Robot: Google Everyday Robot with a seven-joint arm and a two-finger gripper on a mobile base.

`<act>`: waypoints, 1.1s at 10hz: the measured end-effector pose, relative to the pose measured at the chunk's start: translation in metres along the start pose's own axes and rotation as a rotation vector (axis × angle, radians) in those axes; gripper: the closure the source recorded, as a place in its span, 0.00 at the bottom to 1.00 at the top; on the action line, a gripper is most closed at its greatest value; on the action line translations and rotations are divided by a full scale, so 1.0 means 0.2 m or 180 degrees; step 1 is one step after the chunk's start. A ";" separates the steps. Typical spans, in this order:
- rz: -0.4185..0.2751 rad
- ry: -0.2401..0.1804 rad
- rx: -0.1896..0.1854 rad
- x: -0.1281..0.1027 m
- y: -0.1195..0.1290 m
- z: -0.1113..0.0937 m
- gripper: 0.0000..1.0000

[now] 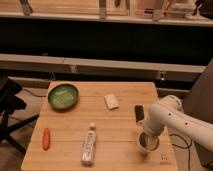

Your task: Place the ceramic cup in the ceramic bowl

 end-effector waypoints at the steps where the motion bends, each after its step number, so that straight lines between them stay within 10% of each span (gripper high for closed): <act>1: 0.0001 0.0000 -0.0004 0.00 0.01 0.01 0.21; 5: -0.0004 0.0006 -0.0027 0.01 0.02 0.02 0.40; 11: -0.0065 0.0043 -0.0059 -0.01 0.02 -0.01 0.93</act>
